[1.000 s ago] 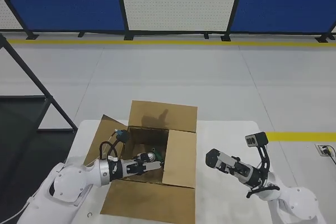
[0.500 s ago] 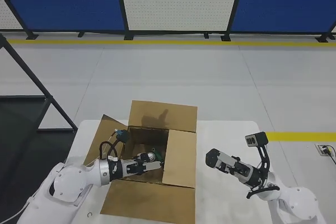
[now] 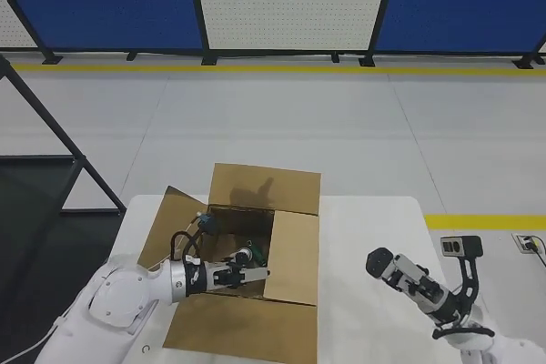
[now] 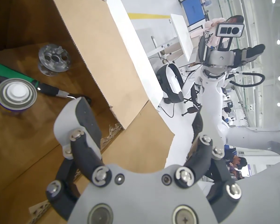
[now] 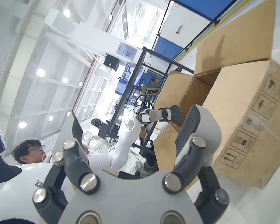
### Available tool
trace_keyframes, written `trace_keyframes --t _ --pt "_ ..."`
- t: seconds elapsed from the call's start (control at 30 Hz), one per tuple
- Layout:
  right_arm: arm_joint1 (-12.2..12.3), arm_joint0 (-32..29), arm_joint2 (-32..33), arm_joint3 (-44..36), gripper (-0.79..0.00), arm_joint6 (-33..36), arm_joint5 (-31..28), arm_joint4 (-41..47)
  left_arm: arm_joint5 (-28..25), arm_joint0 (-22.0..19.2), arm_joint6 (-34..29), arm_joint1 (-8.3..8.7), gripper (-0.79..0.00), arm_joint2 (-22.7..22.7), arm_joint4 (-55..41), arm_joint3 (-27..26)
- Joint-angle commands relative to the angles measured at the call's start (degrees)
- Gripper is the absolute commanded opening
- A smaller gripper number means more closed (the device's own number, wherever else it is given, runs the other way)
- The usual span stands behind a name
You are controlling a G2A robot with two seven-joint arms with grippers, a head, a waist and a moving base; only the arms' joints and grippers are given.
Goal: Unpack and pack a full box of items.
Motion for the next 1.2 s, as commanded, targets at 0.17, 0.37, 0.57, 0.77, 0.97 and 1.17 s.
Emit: trace_keyframes --t 0.17,0.37,0.57,0.77,0.97,1.17 --pt "0.1 -1.7 1.1 -0.9 0.000 -0.7 0.2 0.1 1.2 -0.9 1.4 -0.17 0.000 0.3 1.0 1.2" --pt "0.1 -1.7 1.1 -0.9 0.000 -0.7 0.2 0.1 1.1 -0.5 2.8 -0.30 0.000 0.7 1.1 1.0" --pt "0.3 -4.7 2.0 -2.6 0.000 -3.3 -1.1 0.6 1.7 -3.9 4.5 -1.78 0.000 5.3 1.1 3.5" --pt "0.7 -7.0 2.9 -3.5 0.000 -4.3 -1.0 1.3 1.6 -8.5 5.3 -3.96 0.000 11.2 0.2 9.9" --pt "0.7 -7.1 2.9 -3.5 0.000 -4.3 -0.8 1.1 0.3 -11.9 6.0 -5.97 0.000 14.8 -1.9 15.6" --pt "0.7 -7.6 2.6 -3.9 0.000 -4.8 -0.6 1.2 -1.4 -14.0 6.0 -7.39 0.000 16.8 -3.0 18.2"
